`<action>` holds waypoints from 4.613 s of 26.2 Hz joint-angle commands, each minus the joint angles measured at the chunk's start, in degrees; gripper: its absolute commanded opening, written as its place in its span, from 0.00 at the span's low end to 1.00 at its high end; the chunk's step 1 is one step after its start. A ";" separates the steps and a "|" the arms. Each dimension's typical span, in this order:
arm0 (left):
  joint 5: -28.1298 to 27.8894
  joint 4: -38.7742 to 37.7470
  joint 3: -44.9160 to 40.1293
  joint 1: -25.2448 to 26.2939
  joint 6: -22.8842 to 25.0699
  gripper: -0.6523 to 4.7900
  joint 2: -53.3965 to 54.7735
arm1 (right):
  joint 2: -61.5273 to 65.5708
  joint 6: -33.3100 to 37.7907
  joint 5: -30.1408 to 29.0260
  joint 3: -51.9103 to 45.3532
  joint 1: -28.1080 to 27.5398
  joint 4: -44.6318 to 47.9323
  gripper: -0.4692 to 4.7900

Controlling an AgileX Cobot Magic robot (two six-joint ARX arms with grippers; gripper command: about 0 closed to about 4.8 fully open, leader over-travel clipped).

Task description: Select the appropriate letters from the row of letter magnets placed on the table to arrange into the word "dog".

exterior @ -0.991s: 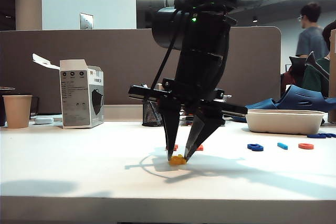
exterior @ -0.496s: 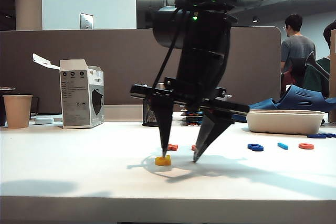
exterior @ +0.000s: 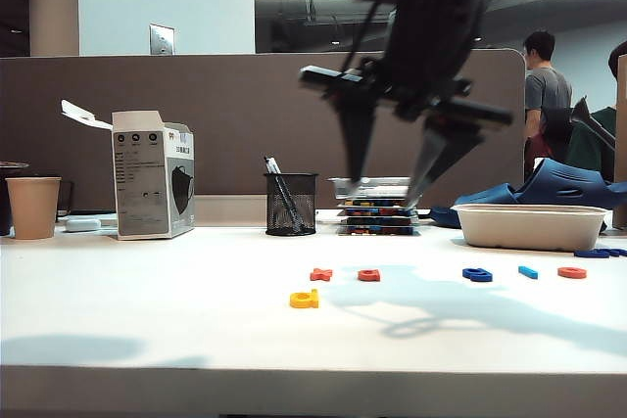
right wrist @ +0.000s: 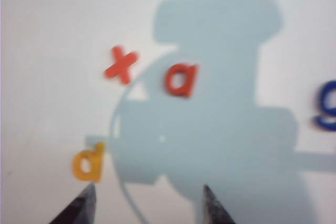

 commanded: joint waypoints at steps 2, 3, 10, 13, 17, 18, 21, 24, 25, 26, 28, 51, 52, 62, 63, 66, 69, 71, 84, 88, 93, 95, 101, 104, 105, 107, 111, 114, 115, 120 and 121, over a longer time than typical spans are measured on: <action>-0.24 0.11 0.15 0.07 0.02 0.11 -0.13 | -1.55 -4.79 1.62 0.22 -5.53 -3.21 0.58; -0.22 0.11 0.15 0.07 0.02 0.11 -0.13 | -1.55 -5.62 1.64 0.22 -6.86 -3.78 0.58; -0.24 0.11 0.15 0.07 0.02 0.11 -0.13 | -1.49 -12.96 1.64 0.22 -18.01 -4.72 0.58; -0.22 0.11 0.13 0.07 0.02 0.11 -0.13 | -1.42 -16.24 1.53 0.22 -22.29 -4.61 0.58; -0.26 0.11 0.15 0.09 0.02 0.11 -0.13 | -1.05 -19.43 -1.36 0.17 -27.43 -4.26 0.58; -0.26 0.11 0.15 0.09 0.02 0.11 -0.13 | -0.87 -19.58 -2.01 0.17 -27.98 -4.11 0.58; -0.20 0.11 0.13 0.07 0.02 0.11 -0.11 | 0.81 -19.58 -4.79 0.11 -28.92 -3.78 0.58; -0.22 0.11 0.15 0.07 0.02 0.11 -0.11 | 2.91 -20.70 -4.79 0.11 -28.89 -2.93 0.58; -0.24 0.11 0.15 0.09 0.02 0.11 -0.13 | 3.63 -21.29 -4.79 0.11 -28.87 -2.73 0.58; -0.24 0.11 0.15 0.09 0.02 0.11 -0.13 | 4.37 -21.57 -4.79 0.11 -28.89 -2.60 0.58; -0.22 0.11 0.13 0.09 0.02 0.11 -0.11 | 6.14 -22.69 -4.74 0.11 -28.92 -2.56 0.58; -0.24 0.09 0.13 0.09 0.02 0.11 -0.11 | 10.80 -23.93 -3.72 0.04 -28.92 -2.99 0.57; -0.22 0.11 0.15 0.09 0.02 0.11 -0.11 | 10.80 -23.91 -3.41 0.04 -28.92 -3.08 0.57; -0.24 0.11 0.13 0.09 0.02 0.11 -0.11 | 10.80 -23.93 -3.23 0.04 -28.87 -3.30 0.43; -0.24 0.11 0.13 0.09 0.02 0.11 -0.11 | 10.80 -23.93 -3.23 0.04 -28.87 -3.23 0.43; -0.24 0.11 0.15 0.09 0.02 0.11 -0.11 | 10.80 -23.93 -3.23 0.04 -28.87 -3.15 0.43; -0.24 0.11 0.15 0.09 0.02 0.11 -0.11 | 10.82 -23.93 -3.23 0.04 -28.87 -3.13 0.36; -0.24 0.11 0.15 0.09 0.02 0.11 -0.11 | 10.82 -23.93 -3.23 0.04 -28.87 -2.95 0.36; -0.24 0.11 0.15 0.09 0.02 0.11 -0.11 | 10.82 -23.93 -3.23 0.04 -28.89 -1.95 0.28; -0.24 0.11 0.13 0.09 0.02 0.11 -0.11 | 10.82 -23.93 -3.23 0.04 -28.89 -1.84 0.28; -0.24 0.11 0.15 0.09 0.02 0.11 -0.11 | 10.80 -23.93 -3.23 0.04 -28.89 -1.57 0.29; -0.24 0.09 0.13 0.09 0.02 0.11 -0.11 | 10.73 -23.91 -3.21 0.07 -28.89 -1.90 0.29; -0.24 0.09 0.13 0.09 0.02 0.11 -0.11 | 10.56 -23.85 -3.23 0.48 -28.87 -3.74 0.29; -0.24 0.09 0.13 0.09 0.02 0.11 -0.11 | 10.29 -23.85 -3.23 0.55 -28.89 -4.02 0.29; -0.24 0.11 0.15 0.09 0.02 0.11 -0.11 | 10.01 -23.85 -3.23 0.55 -28.89 -4.02 0.29; -0.24 0.11 0.15 0.09 0.02 0.11 -0.11 | 9.22 -23.82 -3.23 0.57 -28.89 -3.78 0.29; -0.24 0.11 0.13 0.09 0.02 0.11 -0.11 | 6.95 -23.34 -3.26 0.61 -28.85 -3.61 0.29; -0.22 0.11 0.15 0.07 0.02 0.11 -0.11 | 3.48 -20.37 -3.28 0.61 -28.48 -4.72 0.29; -0.24 0.11 0.15 0.07 0.02 0.11 -0.11 | 2.89 -19.87 -3.41 0.61 -28.41 -5.25 0.29; -0.22 0.11 0.15 0.09 0.02 0.11 -0.11 | 0.22 -17.57 -3.69 0.59 -23.74 -7.82 0.29; -0.24 0.11 0.15 0.09 0.04 0.11 -0.11 | 0.22 -16.65 -3.67 0.59 -22.58 -8.17 0.29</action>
